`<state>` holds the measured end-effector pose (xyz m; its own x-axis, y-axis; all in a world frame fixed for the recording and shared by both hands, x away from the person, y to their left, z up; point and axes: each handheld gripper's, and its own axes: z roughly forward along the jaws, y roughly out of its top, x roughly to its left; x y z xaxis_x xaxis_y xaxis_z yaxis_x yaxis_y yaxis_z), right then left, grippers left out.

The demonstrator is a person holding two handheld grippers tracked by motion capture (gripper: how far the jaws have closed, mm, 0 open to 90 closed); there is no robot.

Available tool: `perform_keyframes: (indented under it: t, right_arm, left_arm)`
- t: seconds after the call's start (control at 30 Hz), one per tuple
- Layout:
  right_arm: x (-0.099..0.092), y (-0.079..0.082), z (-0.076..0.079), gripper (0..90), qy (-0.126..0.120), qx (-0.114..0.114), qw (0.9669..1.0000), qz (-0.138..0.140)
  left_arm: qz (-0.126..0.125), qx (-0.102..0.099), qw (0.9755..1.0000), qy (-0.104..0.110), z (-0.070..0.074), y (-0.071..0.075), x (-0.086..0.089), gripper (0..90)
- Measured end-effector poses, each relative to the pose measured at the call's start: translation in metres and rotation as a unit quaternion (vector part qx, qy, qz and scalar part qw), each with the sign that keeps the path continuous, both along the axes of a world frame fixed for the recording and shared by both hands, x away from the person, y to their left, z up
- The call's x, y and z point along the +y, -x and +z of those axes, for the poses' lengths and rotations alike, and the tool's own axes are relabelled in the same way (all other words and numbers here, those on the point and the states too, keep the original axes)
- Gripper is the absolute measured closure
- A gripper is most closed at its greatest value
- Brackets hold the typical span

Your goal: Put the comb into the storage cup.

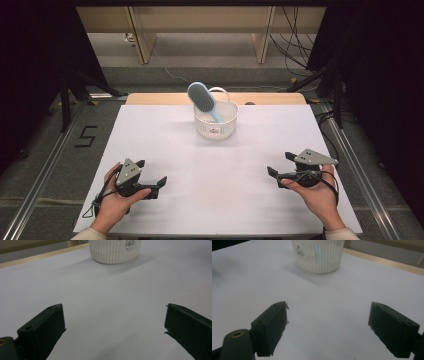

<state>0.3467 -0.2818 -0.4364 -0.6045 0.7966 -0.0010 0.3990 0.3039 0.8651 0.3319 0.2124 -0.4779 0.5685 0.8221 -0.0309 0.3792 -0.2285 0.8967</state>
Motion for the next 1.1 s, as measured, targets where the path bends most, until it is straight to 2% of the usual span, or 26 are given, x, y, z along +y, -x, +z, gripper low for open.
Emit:
perform_keyframes:
  t: [1.1]
  right_arm:
    - [-0.019, 0.02, -0.013, 16.4, -0.013, 0.001, 0.9998, -0.013]
  left_arm:
    - [0.005, -0.004, 1.0, 0.001, 0.0, 0.0, 0.002, 2.4]
